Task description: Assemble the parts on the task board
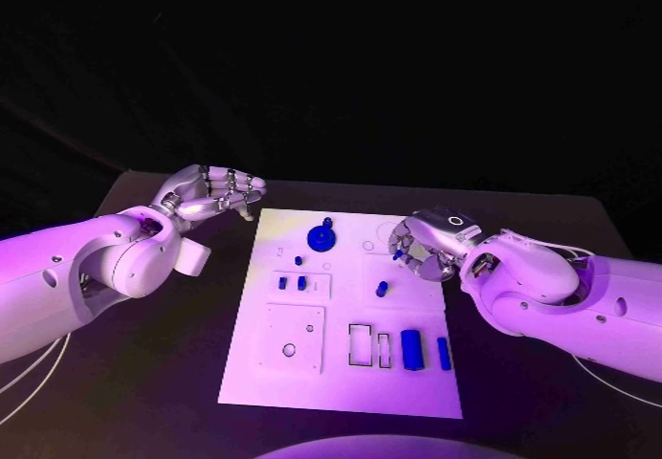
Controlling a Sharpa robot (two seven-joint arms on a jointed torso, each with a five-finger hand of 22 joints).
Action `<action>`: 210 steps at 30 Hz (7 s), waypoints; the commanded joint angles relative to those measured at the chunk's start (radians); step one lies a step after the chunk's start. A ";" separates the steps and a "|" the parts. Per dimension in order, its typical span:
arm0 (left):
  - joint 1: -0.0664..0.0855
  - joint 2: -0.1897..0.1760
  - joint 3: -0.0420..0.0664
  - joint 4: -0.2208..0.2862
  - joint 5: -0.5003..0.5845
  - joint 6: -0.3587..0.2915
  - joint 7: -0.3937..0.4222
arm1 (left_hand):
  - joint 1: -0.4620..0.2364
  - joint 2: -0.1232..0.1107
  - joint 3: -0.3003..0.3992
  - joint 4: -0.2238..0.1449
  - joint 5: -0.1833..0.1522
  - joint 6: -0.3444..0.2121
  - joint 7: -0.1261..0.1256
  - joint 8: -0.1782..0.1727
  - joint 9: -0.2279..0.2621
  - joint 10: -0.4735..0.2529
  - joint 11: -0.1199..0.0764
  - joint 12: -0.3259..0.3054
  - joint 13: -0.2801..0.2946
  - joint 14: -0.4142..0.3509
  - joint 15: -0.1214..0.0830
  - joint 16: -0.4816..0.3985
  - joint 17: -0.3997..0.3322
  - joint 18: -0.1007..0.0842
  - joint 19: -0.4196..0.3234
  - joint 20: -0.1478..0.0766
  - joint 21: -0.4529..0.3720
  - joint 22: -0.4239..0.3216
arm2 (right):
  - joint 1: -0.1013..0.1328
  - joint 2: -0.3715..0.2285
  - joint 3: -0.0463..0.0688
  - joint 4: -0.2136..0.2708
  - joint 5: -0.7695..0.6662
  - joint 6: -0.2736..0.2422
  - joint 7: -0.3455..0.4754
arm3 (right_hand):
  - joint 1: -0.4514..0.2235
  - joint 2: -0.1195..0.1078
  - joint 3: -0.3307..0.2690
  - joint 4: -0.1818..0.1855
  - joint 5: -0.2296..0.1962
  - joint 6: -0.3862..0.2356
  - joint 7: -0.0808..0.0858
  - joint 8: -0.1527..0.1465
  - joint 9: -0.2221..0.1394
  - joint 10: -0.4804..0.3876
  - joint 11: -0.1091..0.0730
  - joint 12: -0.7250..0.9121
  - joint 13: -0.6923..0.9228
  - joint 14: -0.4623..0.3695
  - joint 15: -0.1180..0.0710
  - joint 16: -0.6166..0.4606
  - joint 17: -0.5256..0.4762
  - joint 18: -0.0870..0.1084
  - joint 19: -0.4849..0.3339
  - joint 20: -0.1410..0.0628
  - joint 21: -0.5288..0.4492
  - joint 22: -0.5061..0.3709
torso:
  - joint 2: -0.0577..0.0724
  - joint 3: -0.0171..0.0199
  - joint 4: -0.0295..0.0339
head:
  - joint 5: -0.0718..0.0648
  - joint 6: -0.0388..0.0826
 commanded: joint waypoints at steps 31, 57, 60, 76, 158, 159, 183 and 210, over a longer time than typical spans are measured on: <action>0.000 0.052 -0.004 -0.019 0.006 0.024 0.002 | 0.002 0.008 -0.007 -0.002 0.000 0.001 0.005 0.001 -0.001 -0.011 -0.002 0.004 -0.001 -0.006 0.003 -0.008 -0.003 0.013 -0.008 0.000 -0.008 -0.003 | -0.099 0.269 -0.007 0.012 0.050 0.018 0.042 | -0.008 0.011 0.012 -0.003 0.002 0.001 0.005 0.003 0.003 0.016 -0.012 -0.002 0.003 0.055 -0.007 0.004 -0.005 -0.017 -0.004 -0.001 -0.012 0.150 | 0.001 -0.0012 -0.0006 | 0.089 -0.024; -0.001 0.063 -0.005 -0.030 0.006 0.029 -0.004 | 0.001 0.008 -0.009 -0.003 0.000 0.001 0.005 0.002 -0.001 -0.014 -0.002 0.005 -0.001 -0.007 0.004 -0.009 -0.004 0.013 -0.008 0.001 -0.009 -0.004 | -0.125 0.282 -0.011 0.003 0.068 0.068 0.046 | -0.010 0.012 0.014 -0.004 0.002 -0.001 0.006 0.003 0.003 0.014 -0.011 -0.004 0.003 0.055 -0.006 0.003 -0.007 -0.015 -0.007 -0.001 -0.020 0.149 | 0.001 -0.0003 0.0015 | 0.103 -0.041; -0.001 0.062 -0.005 -0.031 0.006 0.028 -0.004 | 0.001 0.008 -0.009 -0.003 0.000 0.001 0.005 0.002 -0.001 -0.014 -0.002 0.005 -0.001 -0.007 0.004 -0.009 -0.004 0.013 -0.008 0.001 -0.009 -0.004 | -0.125 0.277 -0.011 0.009 0.068 0.066 0.046 | -0.011 0.012 0.014 -0.004 0.002 -0.001 0.007 0.003 0.003 0.014 -0.011 -0.004 0.003 0.055 -0.006 0.003 -0.007 -0.016 -0.007 -0.001 -0.019 0.149 | 0.002 -0.0003 0.0004 | 0.104 -0.042; -0.001 0.062 -0.005 -0.034 0.006 0.031 -0.007 | 0.001 0.009 -0.010 -0.003 0.000 0.001 0.005 0.002 -0.001 -0.016 -0.002 0.005 -0.001 -0.007 0.004 -0.010 -0.005 0.013 -0.008 0.001 -0.010 -0.005 | -0.126 0.277 -0.011 0.010 0.068 0.076 0.045 | -0.012 0.012 0.014 -0.005 0.002 -0.001 0.007 0.003 0.004 0.014 -0.011 -0.004 0.004 0.055 -0.006 0.003 -0.008 -0.016 -0.006 -0.001 -0.018 0.150 | 0.001 -0.0020 0.0012 | 0.103 -0.046; -0.007 0.051 -0.010 -0.037 0.006 0.043 -0.013 | 0.001 0.012 -0.015 -0.006 0.000 0.003 0.005 0.005 0.000 -0.027 -0.001 0.007 -0.001 -0.011 0.005 -0.013 -0.007 0.013 -0.009 0.002 -0.016 -0.008 | -0.047 0.002 -0.008 0.063 0.078 0.157 0.007 | 0.109 0.024 -0.497 0.251 0.009 -0.132 0.027 -0.132 -0.125 -0.178 0.025 0.035 -0.042 0.037 0.027 0.027 -0.081 0.004 -0.024 0.033 -0.172 0.101 | 0.002 -0.0019 0.0020 | 0.071 -0.027; -0.007 0.051 -0.010 -0.037 0.006 0.042 -0.013 | 0.001 0.012 -0.015 -0.006 0.000 0.003 0.005 0.005 0.000 -0.027 -0.001 0.007 -0.001 -0.011 0.005 -0.013 -0.007 0.013 -0.009 0.002 -0.016 -0.008 | -0.048 0.003 -0.008 0.063 0.079 0.154 0.007 | 0.109 0.026 -0.487 0.253 0.009 -0.125 0.027 -0.131 -0.127 -0.170 0.024 0.035 -0.042 0.037 0.026 0.030 -0.078 0.003 -0.022 0.032 -0.168 0.103 | 0.001 -0.0018 0.0017 | 0.070 -0.027; -0.007 0.050 -0.010 -0.037 0.006 0.043 -0.017 | 0.002 0.013 -0.017 -0.007 0.000 0.004 0.004 0.007 0.001 -0.029 -0.001 0.010 0.000 -0.012 0.005 -0.013 -0.008 0.013 -0.009 0.002 -0.018 -0.010 | -0.049 0.010 -0.008 0.067 0.094 0.087 -0.008 | 0.018 -0.028 -0.299 0.252 0.005 -0.079 0.037 -0.126 -0.156 -0.093 0.025 -0.021 -0.041 0.041 0.027 0.059 -0.057 -0.008 -0.003 0.030 -0.111 0.135 | 0.001 -0.0011 0.0005 | 0.069 -0.028; -0.007 0.046 -0.010 -0.037 0.006 0.045 -0.020 | 0.002 0.015 -0.018 -0.008 0.000 0.004 0.004 0.008 0.001 -0.031 -0.001 0.012 0.000 -0.012 0.005 -0.014 -0.009 0.014 -0.009 0.003 -0.019 -0.010 | -0.049 0.014 -0.008 0.070 0.072 0.020 -0.015 | 0.067 0.042 -0.094 0.202 0.007 0.001 -0.004 -0.027 -0.093 0.052 -0.021 0.009 0.001 0.045 -0.011 0.077 -0.038 -0.017 0.016 -0.002 -0.051 0.163 | 0.001 -0.0013 0.0010 | 0.068 -0.031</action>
